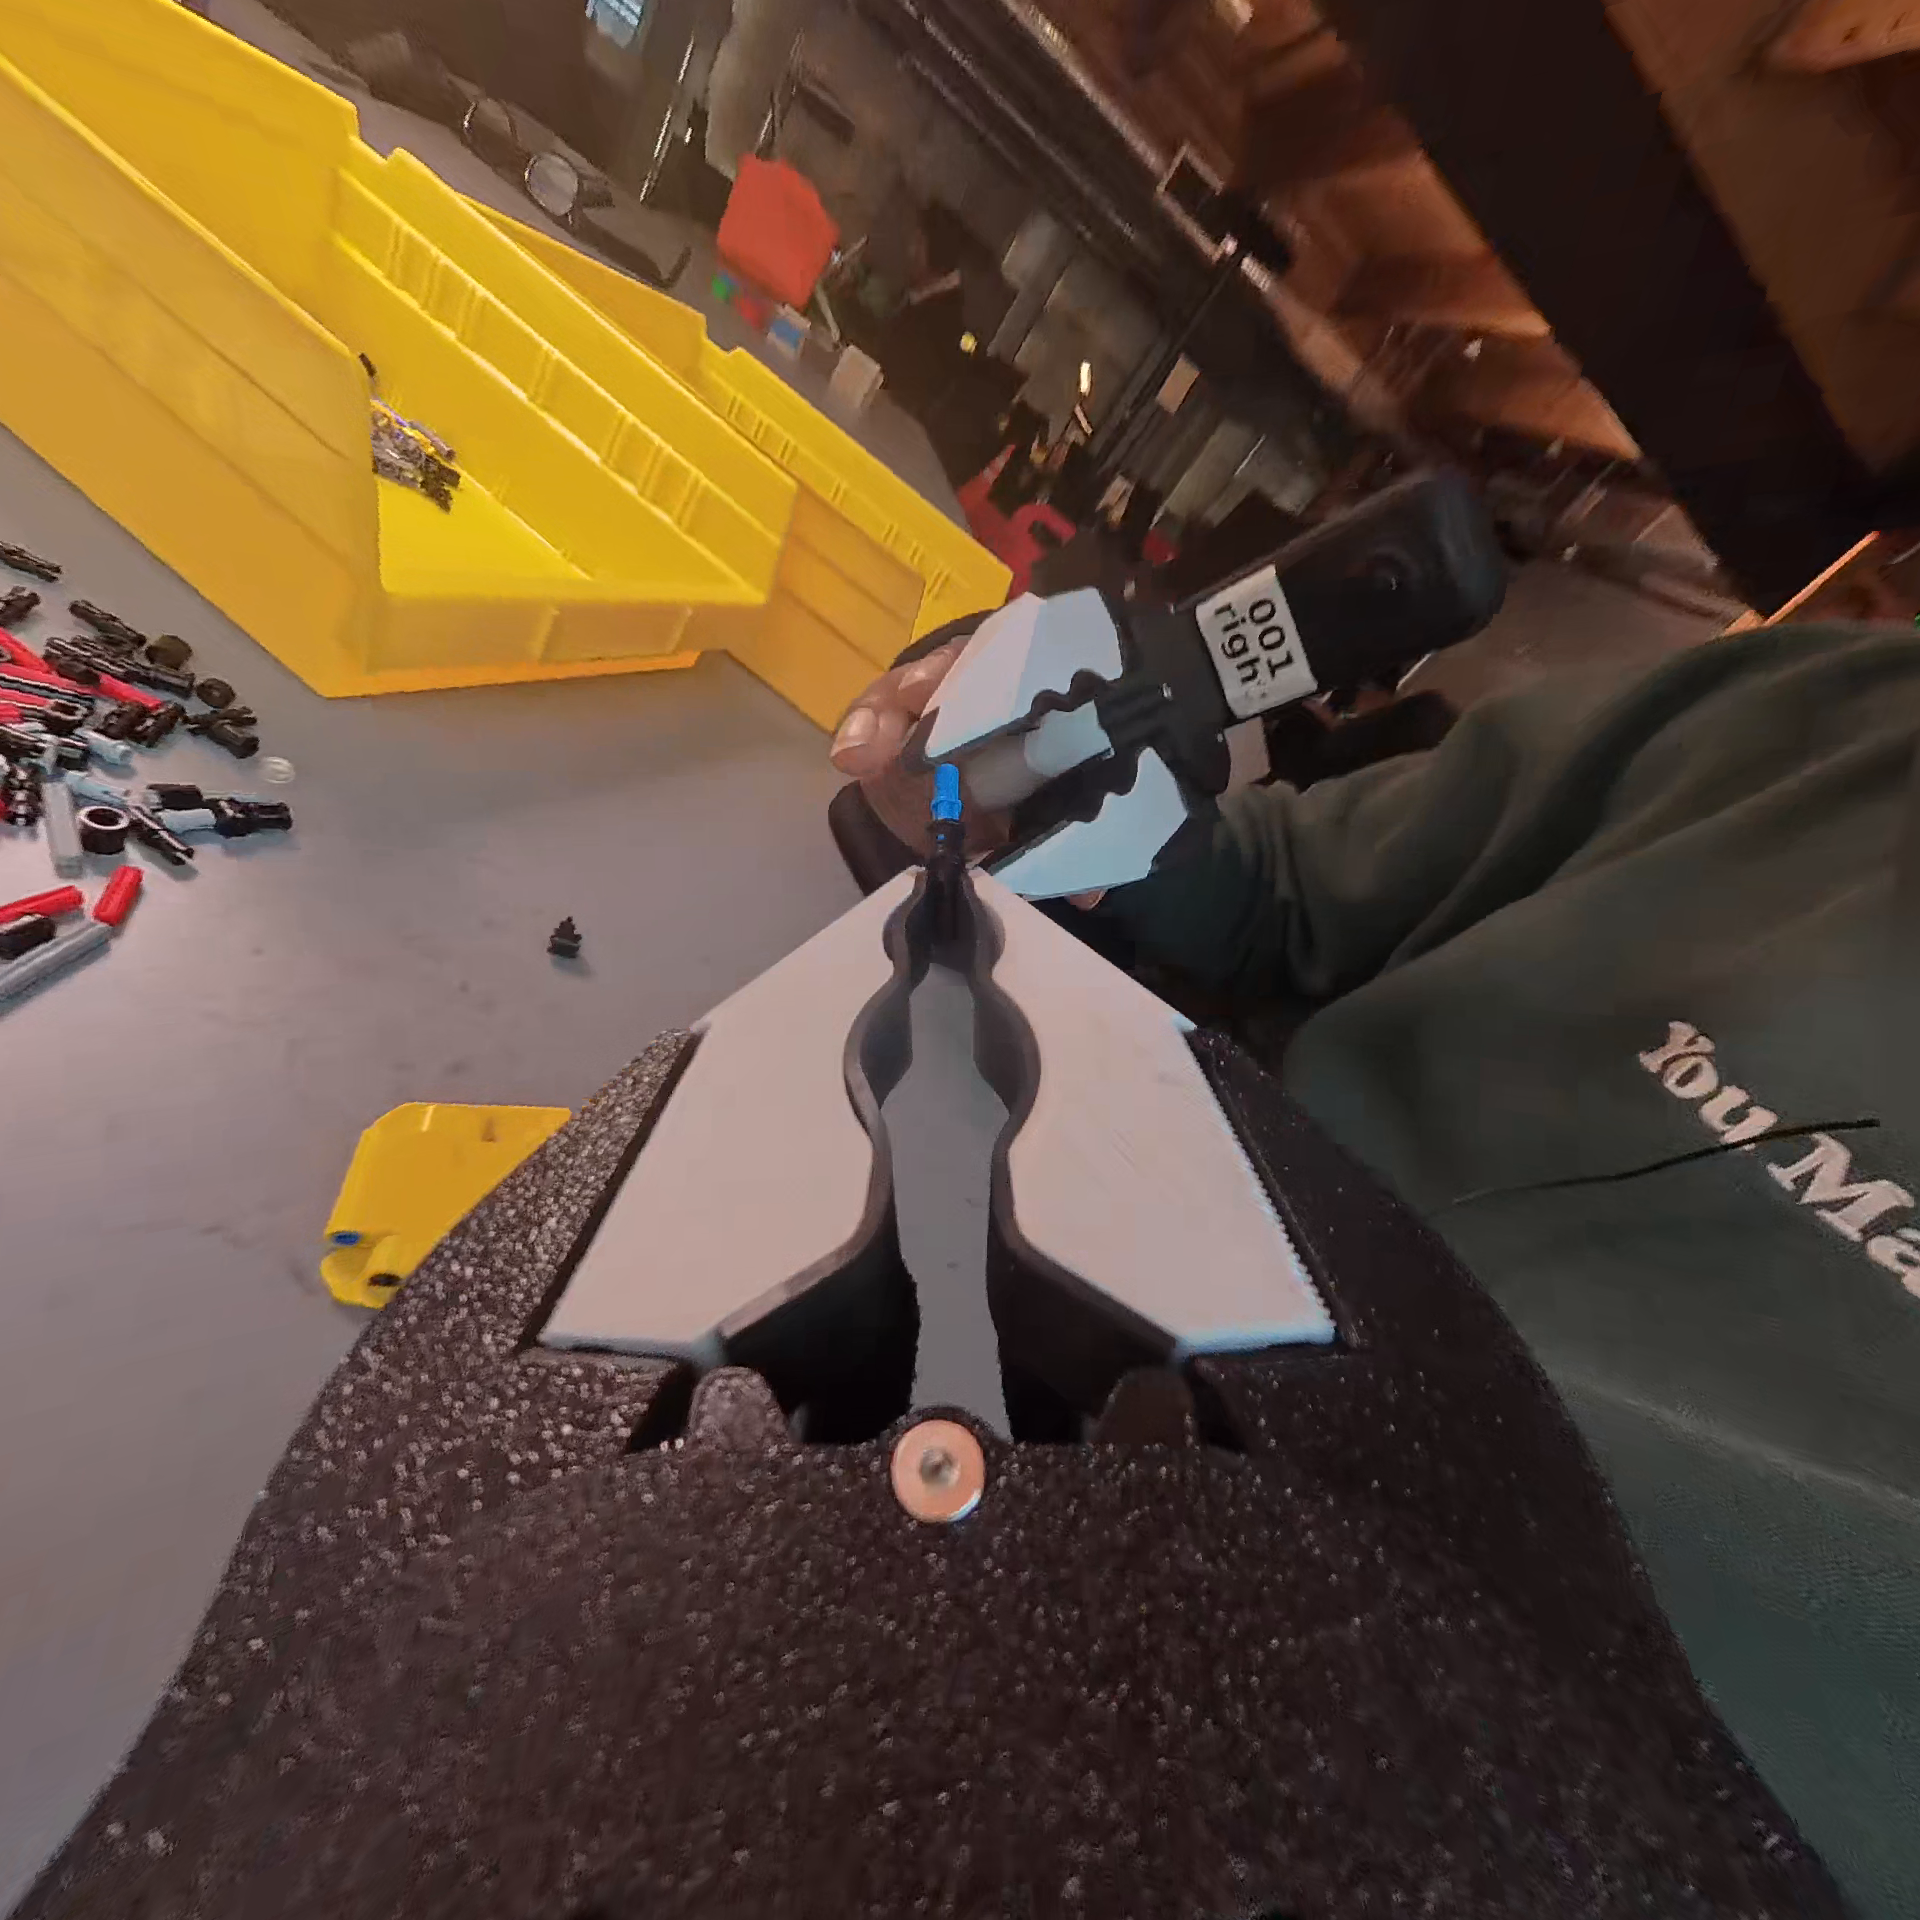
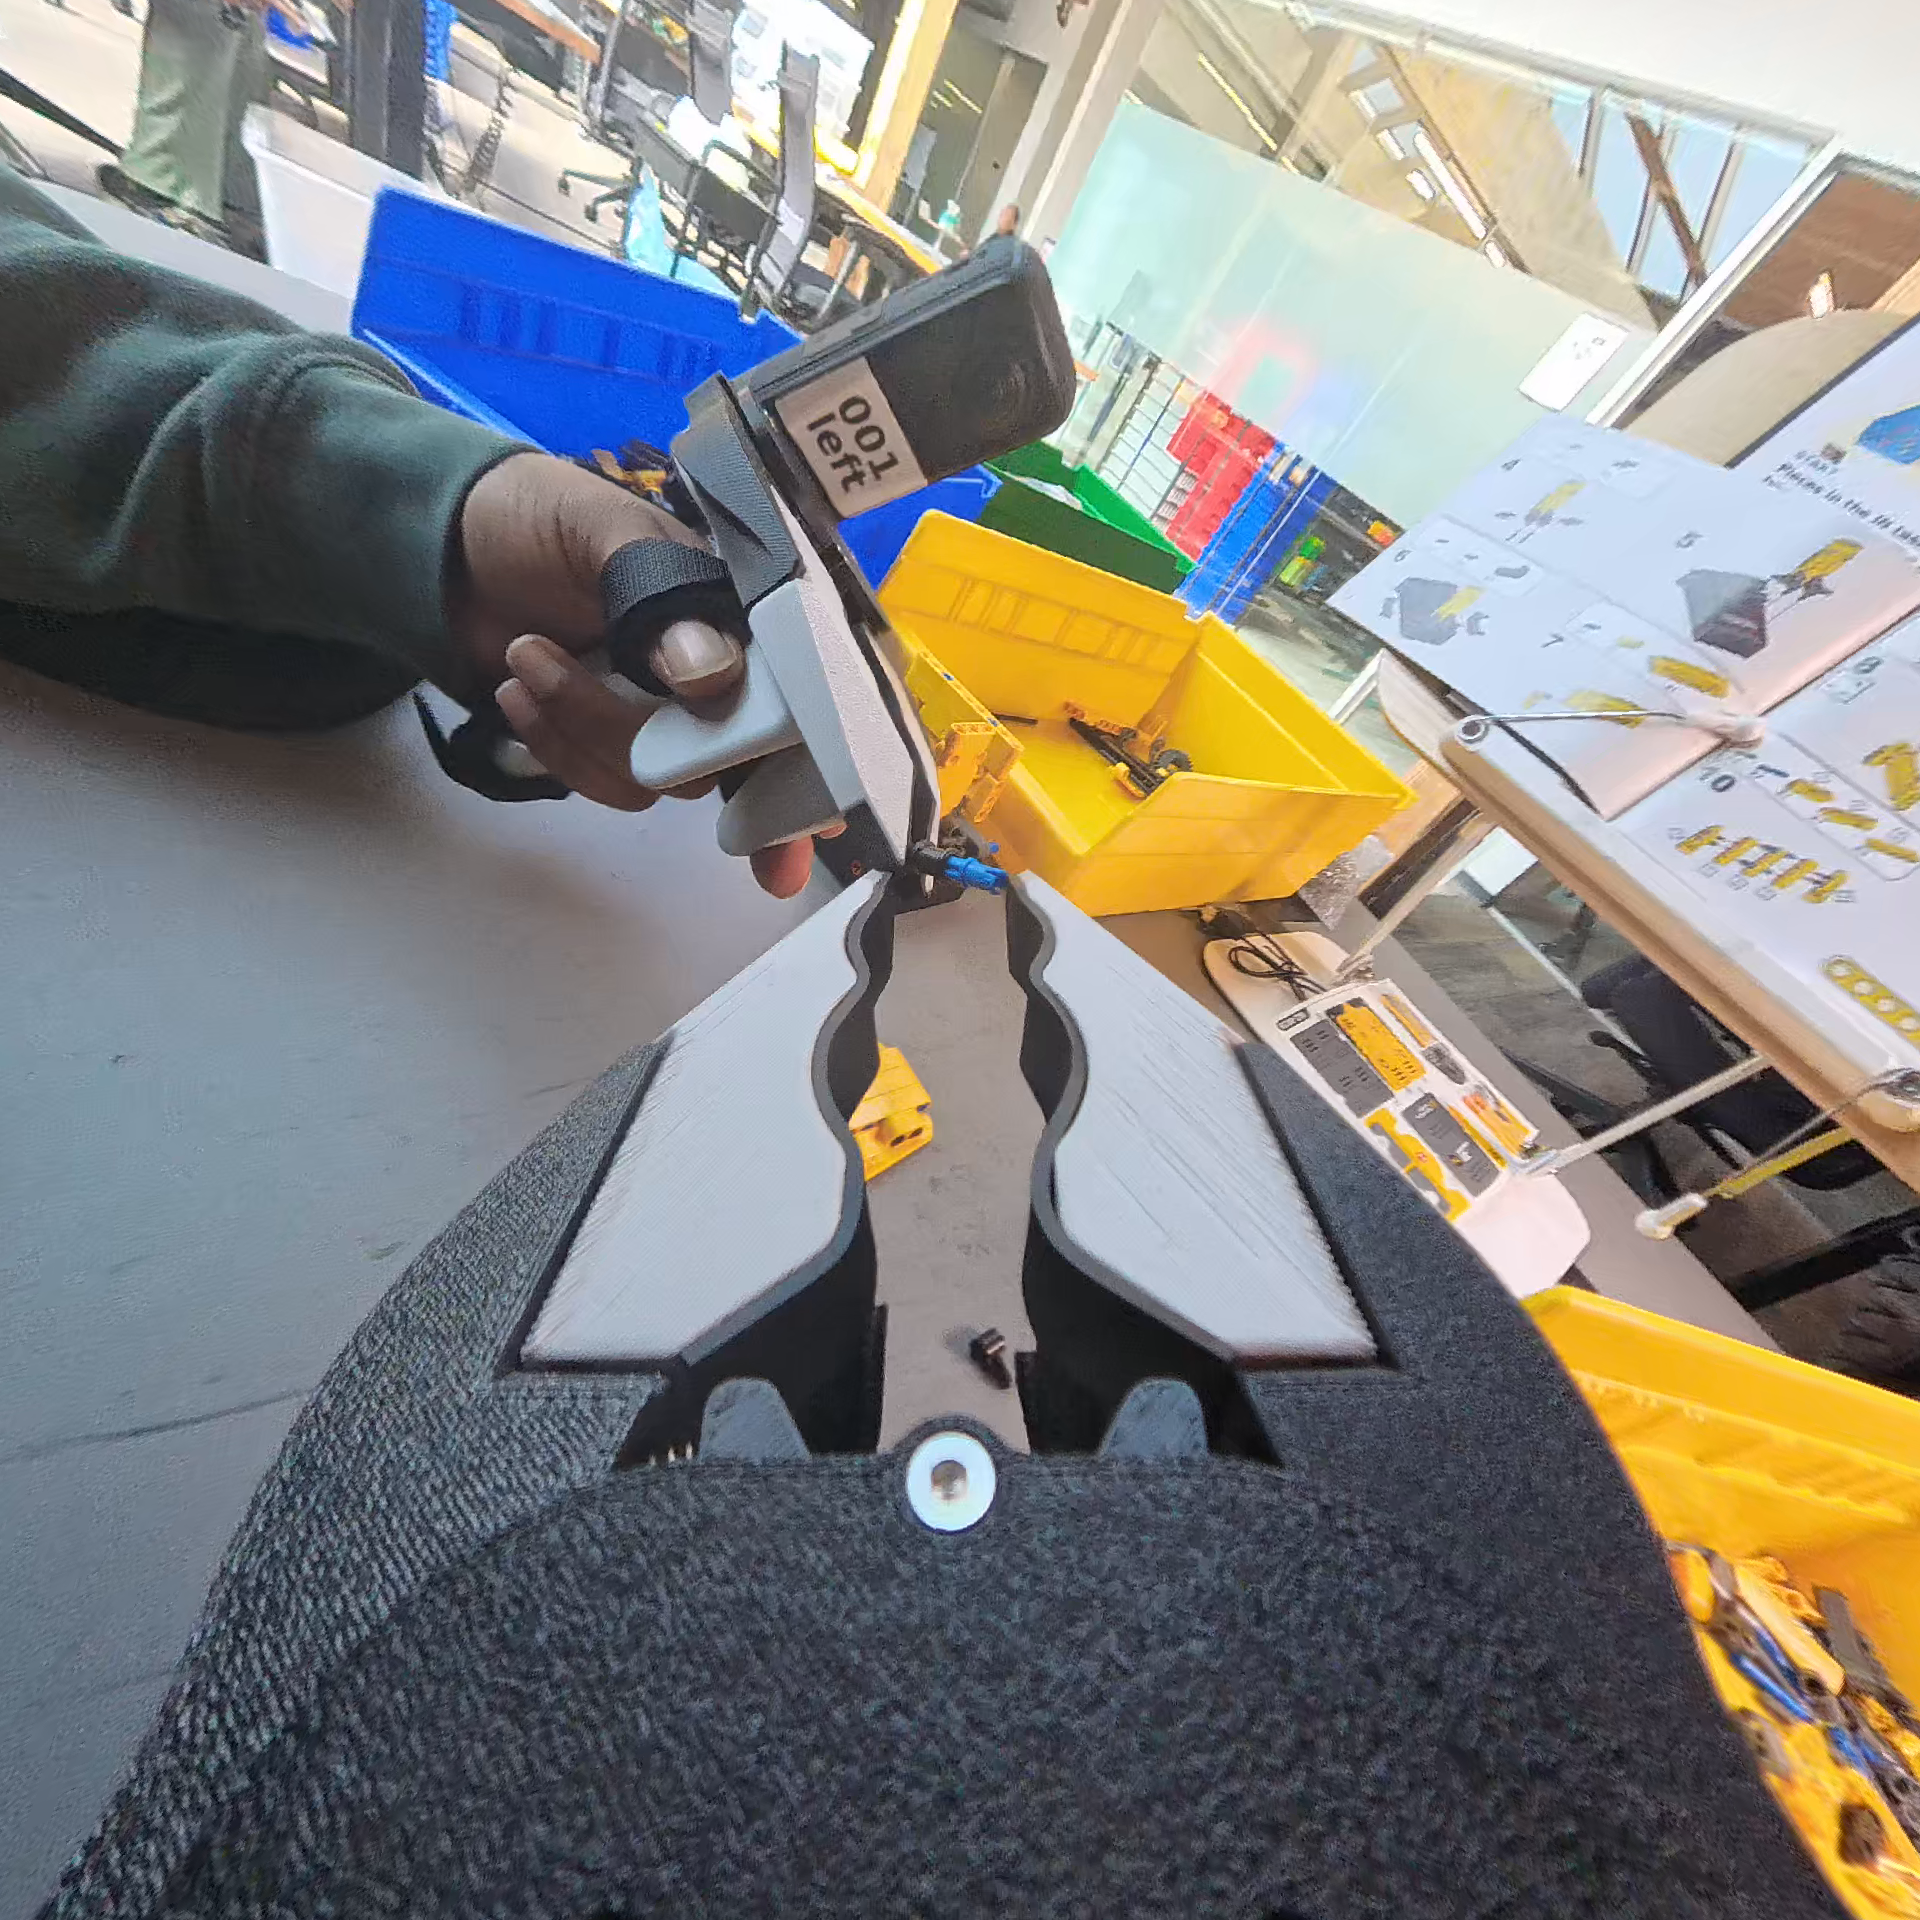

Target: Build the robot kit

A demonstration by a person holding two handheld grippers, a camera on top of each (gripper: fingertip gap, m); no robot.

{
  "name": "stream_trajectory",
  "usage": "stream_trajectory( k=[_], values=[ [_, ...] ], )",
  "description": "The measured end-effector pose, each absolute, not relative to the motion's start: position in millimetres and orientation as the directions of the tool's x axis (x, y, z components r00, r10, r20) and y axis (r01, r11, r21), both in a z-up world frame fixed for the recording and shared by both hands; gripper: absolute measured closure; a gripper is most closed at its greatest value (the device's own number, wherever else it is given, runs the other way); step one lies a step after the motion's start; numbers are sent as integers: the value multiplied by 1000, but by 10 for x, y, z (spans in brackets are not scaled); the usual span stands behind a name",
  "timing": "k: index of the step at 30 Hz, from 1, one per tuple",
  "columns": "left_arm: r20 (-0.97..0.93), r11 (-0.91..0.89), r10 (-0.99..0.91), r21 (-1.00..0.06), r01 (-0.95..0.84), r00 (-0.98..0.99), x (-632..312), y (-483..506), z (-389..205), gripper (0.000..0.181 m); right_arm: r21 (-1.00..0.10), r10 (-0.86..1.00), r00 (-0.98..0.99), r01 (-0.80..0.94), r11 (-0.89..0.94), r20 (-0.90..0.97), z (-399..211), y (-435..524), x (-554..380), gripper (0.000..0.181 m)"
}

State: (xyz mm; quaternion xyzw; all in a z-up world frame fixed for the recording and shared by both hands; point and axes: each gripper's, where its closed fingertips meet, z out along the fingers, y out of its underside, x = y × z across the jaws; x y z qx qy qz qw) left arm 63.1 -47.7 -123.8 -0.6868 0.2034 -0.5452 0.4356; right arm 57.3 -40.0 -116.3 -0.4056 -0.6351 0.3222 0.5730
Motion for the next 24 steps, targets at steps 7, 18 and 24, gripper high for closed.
stream_trajectory(
  k=[7,18,24],
  values=[
    [674,-614,-697,-738,281,247,592,-452,-1220,179,-818,827,27,173,549,561,-1147,-394,540,161],
    [720,-674,-662,-694,254,209,624,-480,-1336,180,-838,855,-42,178,516,517,-1300,-453,558,162],
    [782,-732,-612,-616,292,116,643,-478,-1331,180,-898,909,-111,148,415,402,-1339,-505,568,142]
  ],
)
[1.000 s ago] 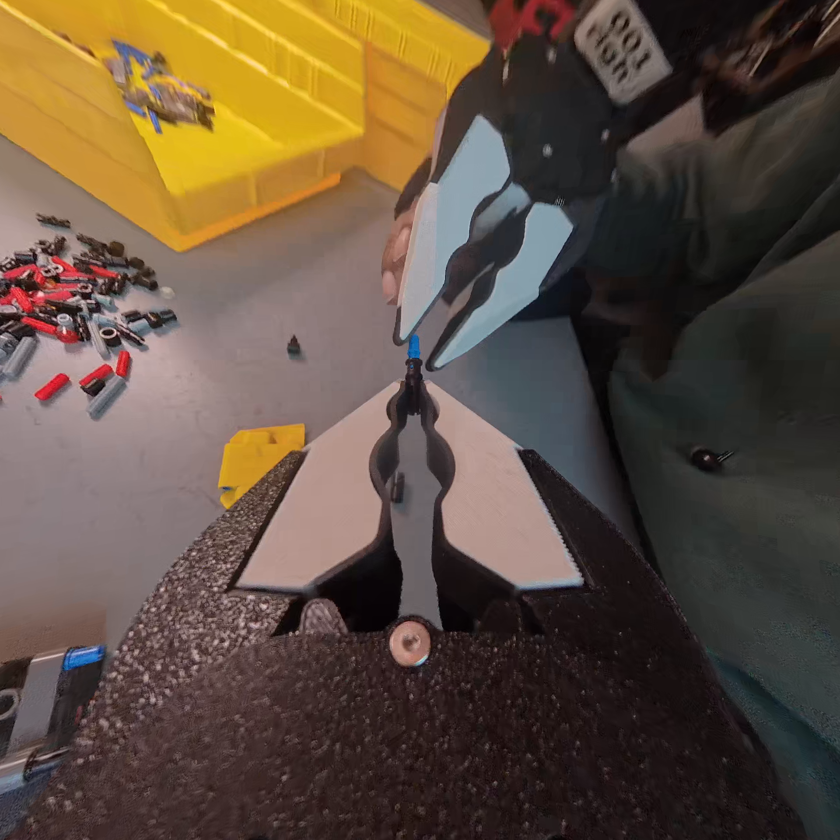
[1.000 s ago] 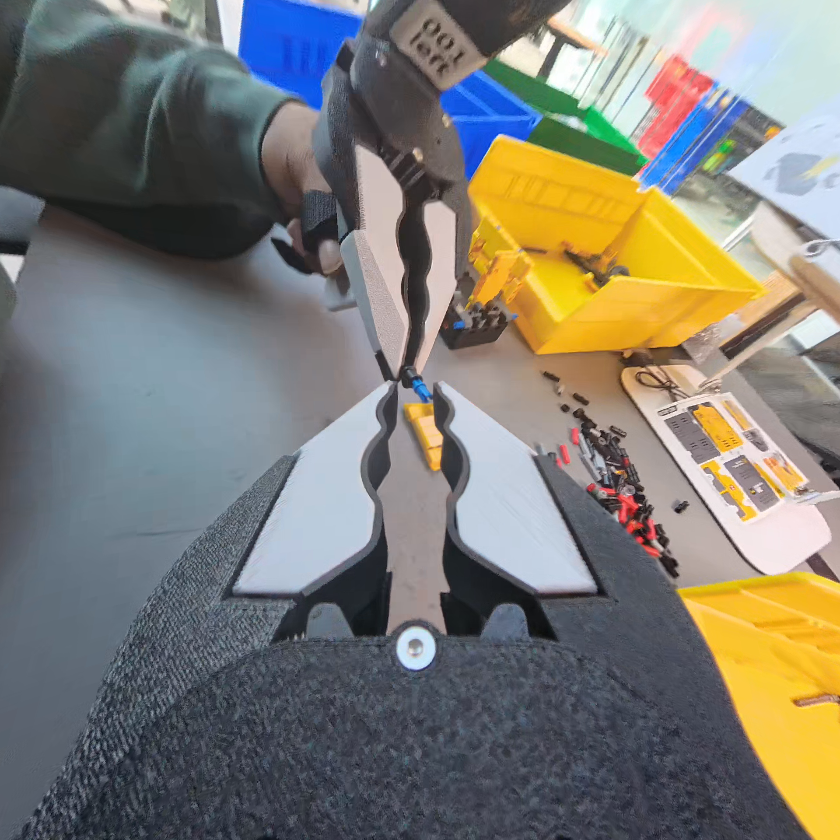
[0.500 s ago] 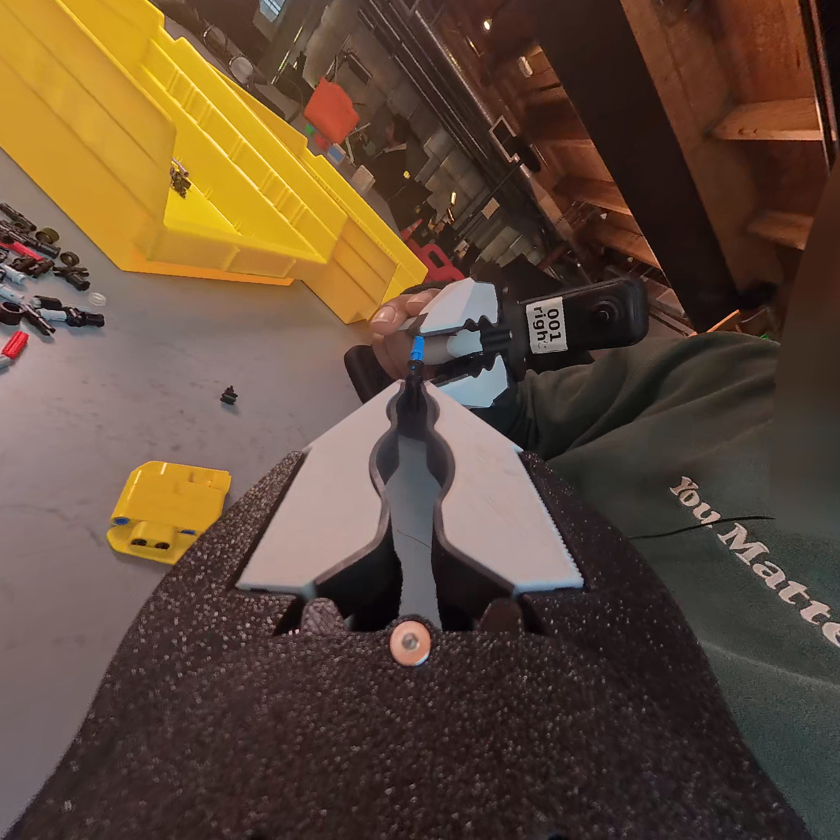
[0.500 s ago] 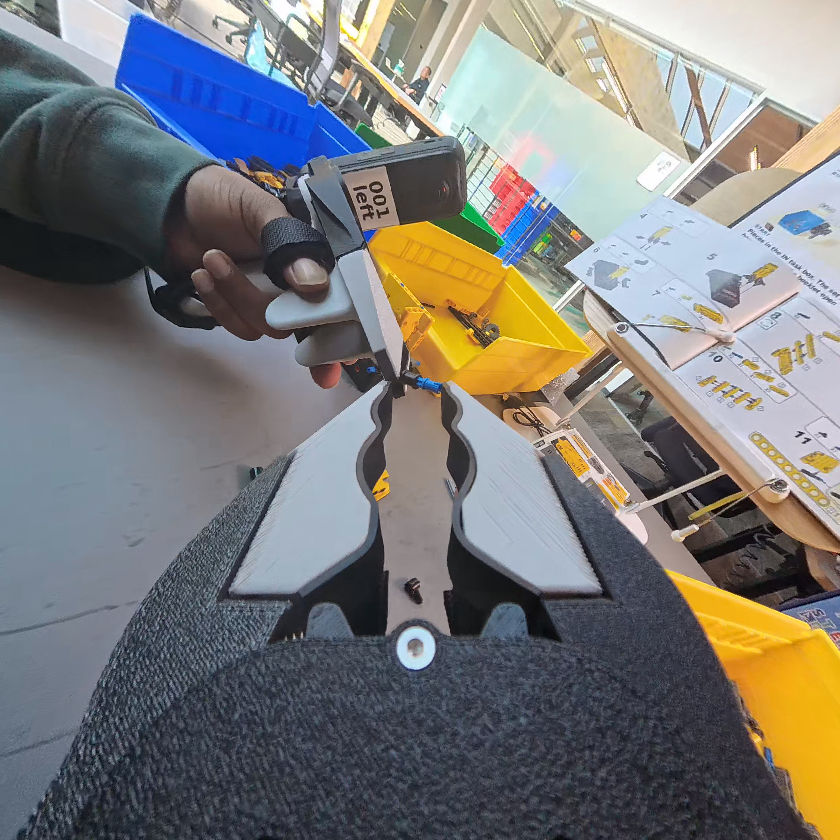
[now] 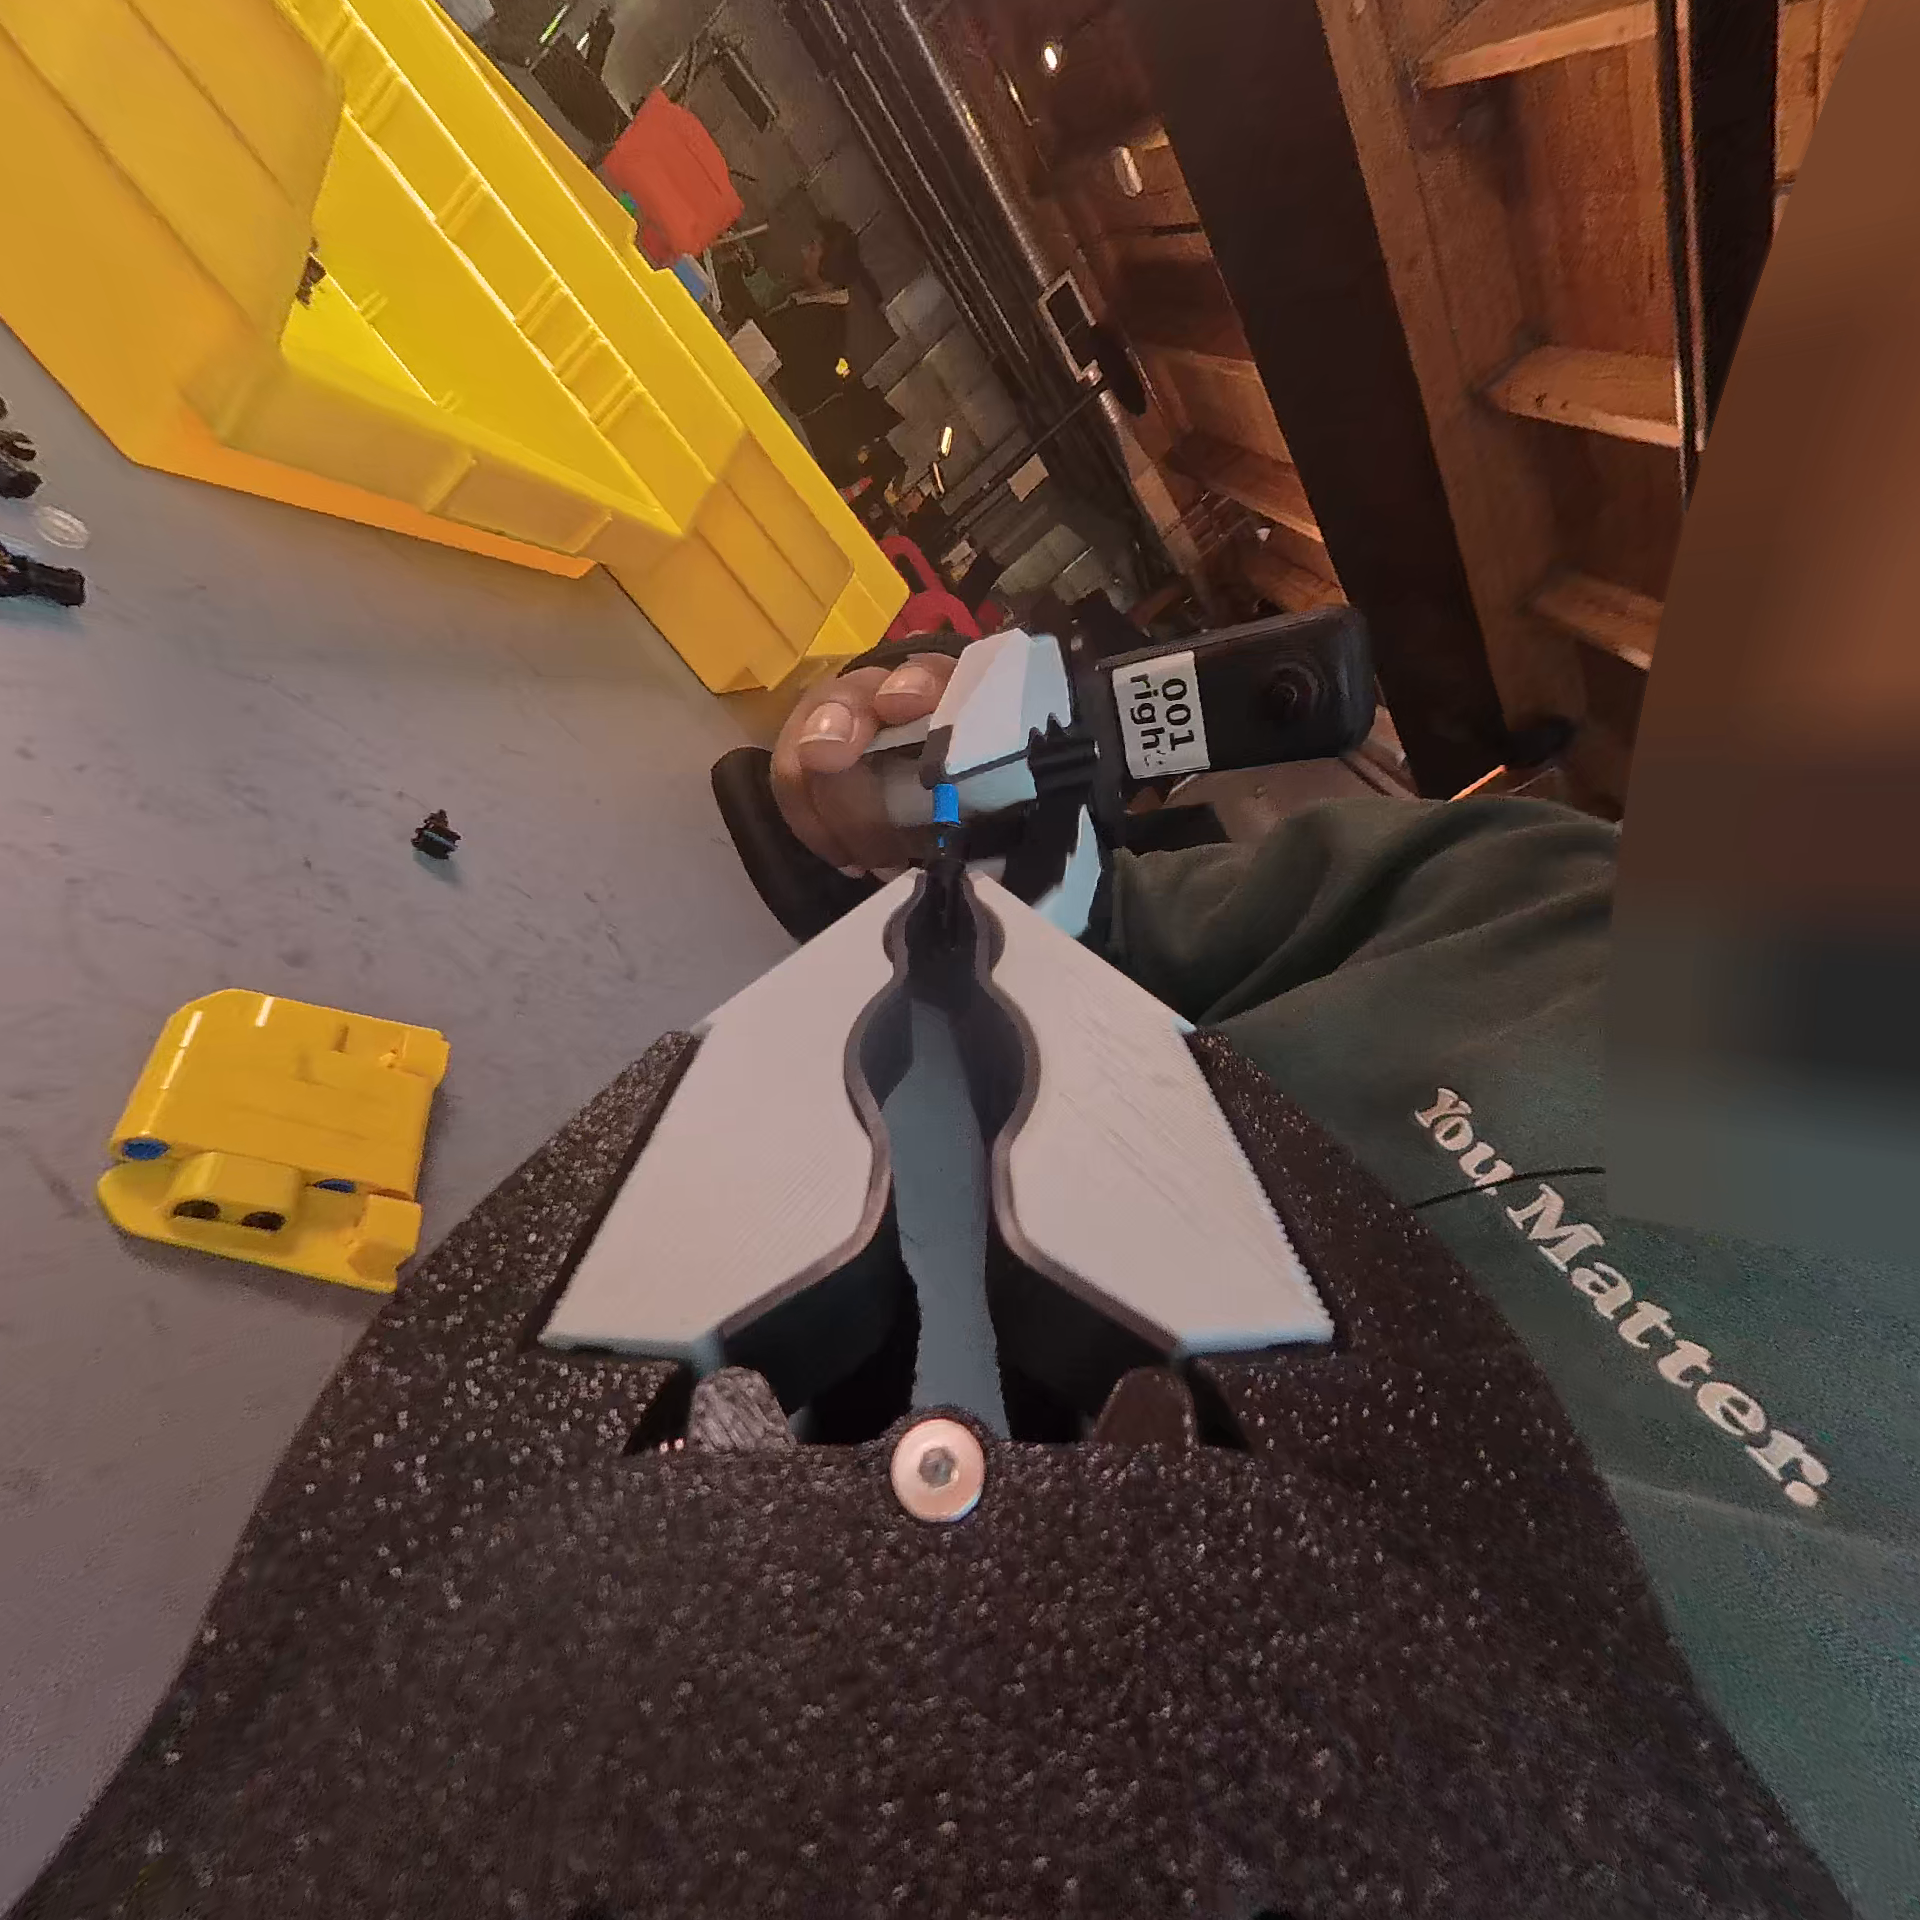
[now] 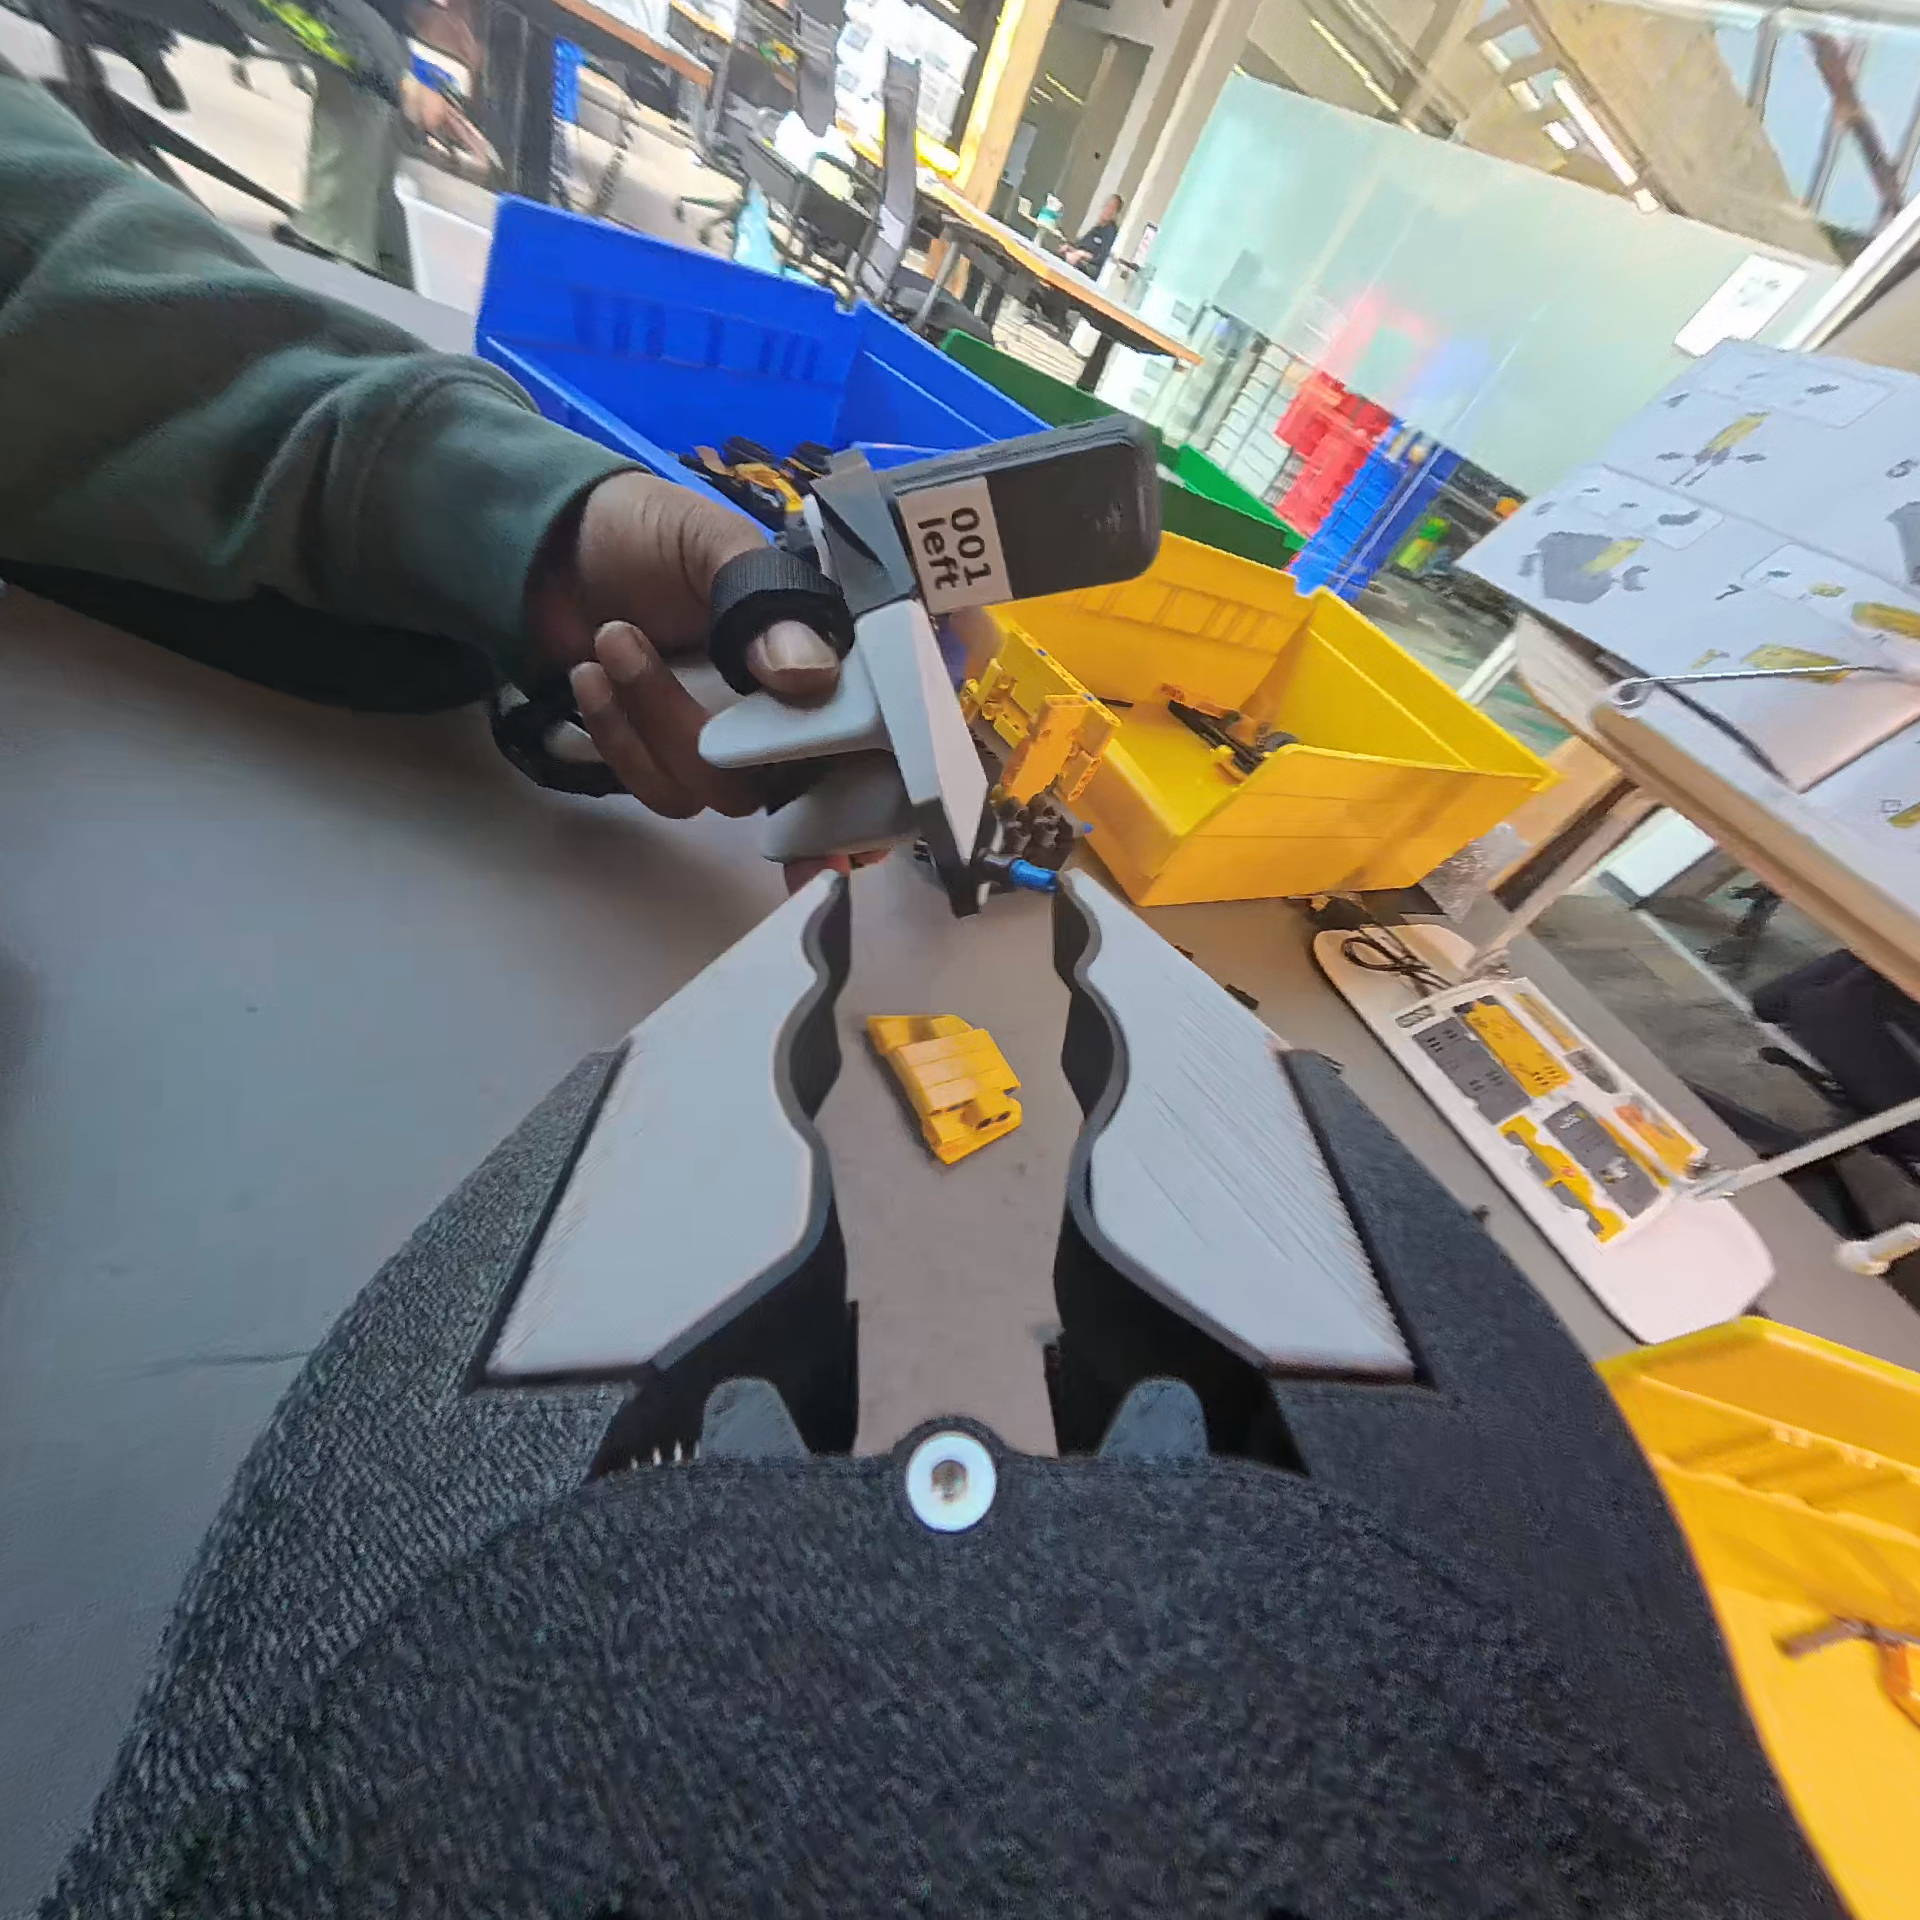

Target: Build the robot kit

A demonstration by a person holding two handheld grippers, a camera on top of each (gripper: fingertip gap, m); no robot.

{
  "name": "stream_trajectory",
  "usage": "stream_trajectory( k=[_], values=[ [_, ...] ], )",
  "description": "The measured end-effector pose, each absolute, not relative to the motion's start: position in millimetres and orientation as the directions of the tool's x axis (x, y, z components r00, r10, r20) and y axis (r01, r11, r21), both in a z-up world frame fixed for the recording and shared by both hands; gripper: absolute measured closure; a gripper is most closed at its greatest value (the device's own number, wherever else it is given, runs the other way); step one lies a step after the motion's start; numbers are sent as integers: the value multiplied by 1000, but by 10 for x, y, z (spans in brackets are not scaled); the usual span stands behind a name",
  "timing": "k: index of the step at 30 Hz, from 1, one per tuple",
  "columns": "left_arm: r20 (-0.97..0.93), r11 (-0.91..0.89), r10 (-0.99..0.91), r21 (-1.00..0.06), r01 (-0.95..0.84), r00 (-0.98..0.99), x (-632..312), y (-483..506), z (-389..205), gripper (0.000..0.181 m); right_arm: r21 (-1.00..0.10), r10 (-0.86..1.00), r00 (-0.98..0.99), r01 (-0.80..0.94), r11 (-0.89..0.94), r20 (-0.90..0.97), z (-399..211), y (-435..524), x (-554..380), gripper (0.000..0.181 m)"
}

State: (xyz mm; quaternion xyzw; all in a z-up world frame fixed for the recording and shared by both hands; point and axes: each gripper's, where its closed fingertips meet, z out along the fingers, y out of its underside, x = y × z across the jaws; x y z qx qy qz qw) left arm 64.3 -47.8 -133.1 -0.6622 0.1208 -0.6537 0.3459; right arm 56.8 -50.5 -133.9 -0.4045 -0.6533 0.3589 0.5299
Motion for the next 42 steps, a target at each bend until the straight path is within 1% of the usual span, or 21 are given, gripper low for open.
stream_trajectory(
  k=[1,3,4,6,8,10,13,16,24,32,35,37,42],
  values=[
    [795,-743,-598,-598,302,104,641,-465,-1335,179,-916,925,-118,141,375,361,-1342,-511,552,138],
    [804,-752,-584,-588,298,111,628,-453,-1370,178,-925,933,-100,132,356,345,-1340,-449,539,145],
    [794,-747,-592,-606,274,142,631,-457,-1407,179,-922,931,-98,134,363,352,-1340,-424,542,146],
    [752,-727,-624,-658,196,214,657,-493,-1490,178,-917,927,-119,145,372,357,-1346,-426,561,149],
    [709,-710,-658,-696,105,252,699,-562,-1557,178,-912,921,-188,171,373,341,-1430,-479,592,154],
    [658,-692,-690,-722,-7,301,726,-630,-1685,178,-886,896,-261,209,415,358,-1559,-546,633,161],
    [623,-680,-721,-721,-134,303,771,-760,-1814,178,-839,852,-363,257,480,376,-1780,-698,682,164],
    [599,-669,-738,-710,-219,311,792,-843,-1927,178,-809,824,-401,267,523,401,-1890,-791,689,167],
    [602,-665,-746,-695,-274,284,819,-939,-1977,178,-801,805,-438,260,539,400,-1928,-868,719,174],
    [616,-675,-738,-688,-266,278,828,-937,-1992,178,-805,811,-444,271,527,381,-1948,-866,729,175],
    [583,-654,-752,-717,-240,308,796,-860,-1955,177,-825,838,-417,285,488,352,-1901,-792,733,175],
    [540,-632,-764,-738,-237,354,741,-790,-1956,173,-841,860,-387,290,456,333,-1863,-714,746,175],
    [411,-576,-783,-761,-297,467,612,-675,-2040,161,-861,905,-281,314,401,319,-1802,-438,779,175]
  ],
)
